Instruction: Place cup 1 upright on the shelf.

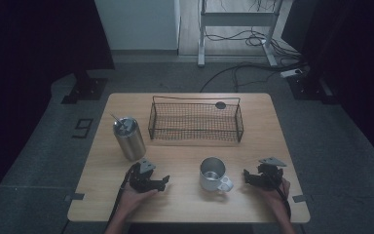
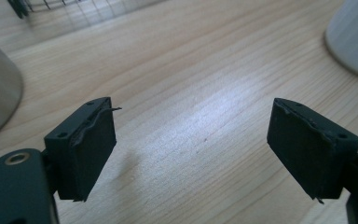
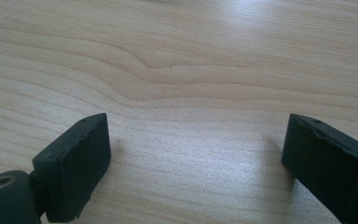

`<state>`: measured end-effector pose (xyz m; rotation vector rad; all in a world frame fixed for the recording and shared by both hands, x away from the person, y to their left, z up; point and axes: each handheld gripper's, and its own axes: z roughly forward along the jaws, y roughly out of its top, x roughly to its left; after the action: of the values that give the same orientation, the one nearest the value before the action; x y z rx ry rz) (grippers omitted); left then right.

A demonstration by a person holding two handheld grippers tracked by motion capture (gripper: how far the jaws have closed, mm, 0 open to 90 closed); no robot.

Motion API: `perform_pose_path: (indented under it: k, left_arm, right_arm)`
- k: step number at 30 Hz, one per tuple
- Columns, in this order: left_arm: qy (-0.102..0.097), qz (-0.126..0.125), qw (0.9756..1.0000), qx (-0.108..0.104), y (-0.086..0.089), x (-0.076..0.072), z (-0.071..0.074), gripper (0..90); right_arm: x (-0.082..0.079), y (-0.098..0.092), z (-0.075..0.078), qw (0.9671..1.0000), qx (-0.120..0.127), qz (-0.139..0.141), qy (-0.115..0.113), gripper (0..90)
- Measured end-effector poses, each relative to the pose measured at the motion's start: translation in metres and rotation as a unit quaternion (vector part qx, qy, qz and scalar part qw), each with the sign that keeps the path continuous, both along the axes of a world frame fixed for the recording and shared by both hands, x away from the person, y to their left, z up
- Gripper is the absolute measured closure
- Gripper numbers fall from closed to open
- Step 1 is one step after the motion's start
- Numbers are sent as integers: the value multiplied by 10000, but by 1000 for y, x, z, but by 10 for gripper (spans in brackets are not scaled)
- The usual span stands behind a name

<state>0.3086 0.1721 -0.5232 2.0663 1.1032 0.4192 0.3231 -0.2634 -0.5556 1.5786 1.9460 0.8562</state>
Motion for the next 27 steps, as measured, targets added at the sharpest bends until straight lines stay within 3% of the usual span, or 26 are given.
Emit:
perform_pose_path:
  k: [8,16,27]
  left_arm:
    - [-123,-8,9997,-190,9,-3,12,154]
    - [-271,181,9988,-372,28,-5,25,150]
    - [-366,314,9980,-400,42,-6,33,148]
  right_arm:
    - [1,-1,0,10000,1,-55,-12,85]
    - [1,-1,0,10000,1,-64,-17,87]
    - [1,-2,0,10000,4,-74,-29,97]
